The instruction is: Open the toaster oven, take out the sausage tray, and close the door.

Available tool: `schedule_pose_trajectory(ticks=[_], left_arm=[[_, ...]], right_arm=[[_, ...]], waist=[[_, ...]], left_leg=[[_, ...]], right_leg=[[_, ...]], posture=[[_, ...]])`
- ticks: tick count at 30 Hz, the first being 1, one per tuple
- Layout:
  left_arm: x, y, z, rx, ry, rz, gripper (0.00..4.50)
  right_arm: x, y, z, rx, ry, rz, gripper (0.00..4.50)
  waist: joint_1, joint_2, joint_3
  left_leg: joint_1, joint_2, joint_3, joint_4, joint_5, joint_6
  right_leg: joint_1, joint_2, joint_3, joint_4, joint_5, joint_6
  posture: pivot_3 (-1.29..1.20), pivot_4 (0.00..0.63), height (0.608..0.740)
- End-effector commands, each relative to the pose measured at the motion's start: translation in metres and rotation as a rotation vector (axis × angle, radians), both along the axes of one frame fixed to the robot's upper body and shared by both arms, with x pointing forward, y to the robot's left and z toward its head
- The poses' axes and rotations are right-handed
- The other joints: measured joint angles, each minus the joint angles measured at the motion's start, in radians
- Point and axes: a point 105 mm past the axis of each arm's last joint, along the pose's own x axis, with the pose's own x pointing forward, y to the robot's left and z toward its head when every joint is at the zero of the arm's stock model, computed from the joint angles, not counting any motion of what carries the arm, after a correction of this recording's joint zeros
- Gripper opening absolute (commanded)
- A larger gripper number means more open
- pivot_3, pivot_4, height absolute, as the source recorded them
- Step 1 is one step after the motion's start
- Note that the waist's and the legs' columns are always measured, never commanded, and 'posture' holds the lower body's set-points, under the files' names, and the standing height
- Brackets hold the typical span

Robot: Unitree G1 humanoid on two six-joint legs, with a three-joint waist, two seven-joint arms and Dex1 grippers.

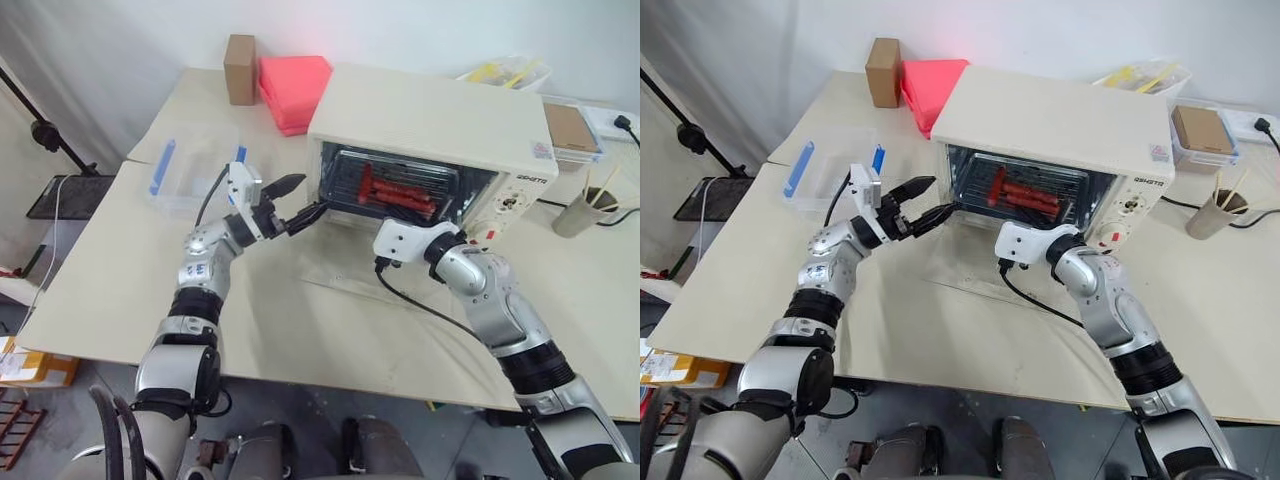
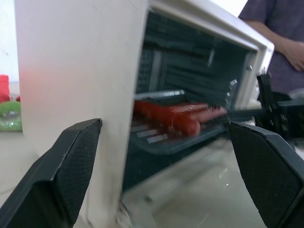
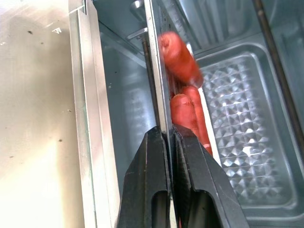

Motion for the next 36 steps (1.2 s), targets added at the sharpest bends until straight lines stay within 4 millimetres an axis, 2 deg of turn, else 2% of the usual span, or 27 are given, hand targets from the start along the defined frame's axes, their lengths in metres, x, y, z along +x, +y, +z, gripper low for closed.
schedule_pose_trajectory(ticks=[1, 5, 9, 14, 18, 29, 36], left_arm=[[-0.011, 0.006, 0.011, 0.026, -0.054, -0.058, 4.5], [-0.02, 0.004, 0.018, 0.01, -0.061, -0.113, 4.5], [-0.023, -0.011, 0.03, -0.013, -0.075, -0.165, 4.5], [-0.011, -0.027, 0.043, -0.049, -0.1, -0.151, 4.5], [0.0, -0.036, 0.05, -0.066, -0.106, -0.121, 4.5], [0.007, -0.035, 0.044, -0.09, -0.068, -0.122, 4.5], [0.006, -0.024, 0.04, -0.118, 0.003, -0.156, 4.5]], right_arm=[[-0.006, 0.005, 0.038, 0.054, -0.125, 0.04, 0.09], [-0.007, 0.005, 0.032, 0.052, -0.107, 0.046, 0.09], [-0.009, 0.008, 0.029, 0.043, -0.091, 0.063, 0.09], [-0.015, 0.007, 0.027, 0.022, -0.09, 0.077, 0.09], [-0.032, 0.01, 0.029, -0.013, -0.109, 0.1, 0.09], [-0.072, -0.004, 0.007, -0.062, -0.061, 0.065, 0.09], [-0.099, -0.018, -0.003, -0.088, -0.022, 0.044, 0.09]], waist=[[0.0, 0.0, 0.0], [0.0, 0.0, 0.0], [0.001, 0.0, 0.0], [0.001, 0.0, 0.0], [0.004, 0.0, 0.0], [0.016, 0.0, 0.0], [0.028, 0.0, 0.0]], left_leg=[[0.0, 0.0, 0.0, 0.0, 0.0, 0.0], [0.0, 0.0, 0.0, 0.001, 0.0, 0.0], [0.0, 0.0, 0.0, 0.001, 0.0, 0.0], [0.0, 0.0, 0.0, 0.001, 0.0, 0.0], [0.0, -0.001, 0.0, 0.002, 0.0, 0.0], [0.0, -0.001, -0.001, 0.006, 0.0, 0.0], [0.0, -0.001, -0.001, 0.01, 0.0, 0.0]], right_leg=[[0.0, 0.0, 0.0, 0.0, 0.0, 0.0], [0.0, 0.0, 0.0, 0.0, 0.0, 0.0], [0.0, 0.0, 0.0, 0.001, 0.0, 0.0], [0.0, 0.0, 0.0, 0.001, 0.0, 0.0], [0.0, 0.0, 0.0, 0.001, 0.0, 0.0], [0.001, 0.0, 0.0, 0.005, 0.0, 0.0], [0.001, 0.0, 0.001, 0.008, 0.0, 0.0]], posture=[[0.0, 0.15, 0.74], [0.0, 0.15, 0.74], [0.0, 0.15, 0.74], [0.0, 0.15, 0.74], [0.0, 0.15, 0.74], [0.0, 0.15, 0.74], [0.0, 0.15, 0.74]])
